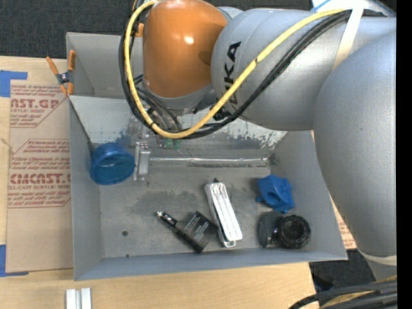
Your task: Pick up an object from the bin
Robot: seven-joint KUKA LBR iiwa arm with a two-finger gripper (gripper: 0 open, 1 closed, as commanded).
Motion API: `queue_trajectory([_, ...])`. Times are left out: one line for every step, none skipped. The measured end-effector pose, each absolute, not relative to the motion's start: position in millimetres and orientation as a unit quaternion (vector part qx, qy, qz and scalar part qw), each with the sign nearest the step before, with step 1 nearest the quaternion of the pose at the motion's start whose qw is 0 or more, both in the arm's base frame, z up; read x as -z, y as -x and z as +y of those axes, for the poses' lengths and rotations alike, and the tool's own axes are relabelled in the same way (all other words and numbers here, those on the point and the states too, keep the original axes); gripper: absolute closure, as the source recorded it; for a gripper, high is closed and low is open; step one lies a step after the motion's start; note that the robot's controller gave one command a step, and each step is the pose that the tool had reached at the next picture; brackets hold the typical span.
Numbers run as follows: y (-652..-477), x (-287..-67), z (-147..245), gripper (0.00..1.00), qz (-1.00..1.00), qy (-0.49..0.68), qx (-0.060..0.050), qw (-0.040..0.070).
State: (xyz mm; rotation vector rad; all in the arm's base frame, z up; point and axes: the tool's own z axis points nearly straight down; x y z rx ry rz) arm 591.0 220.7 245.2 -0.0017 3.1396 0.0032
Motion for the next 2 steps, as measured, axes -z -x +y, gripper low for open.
queue_trajectory([-591.0,-245.2,220.7,0.0,1.0,0.001,-0.001,0.001])
queue_trajectory([-514.3,-212.9,218.6,0.0,1.0,0.0,-0.001,-0.002])
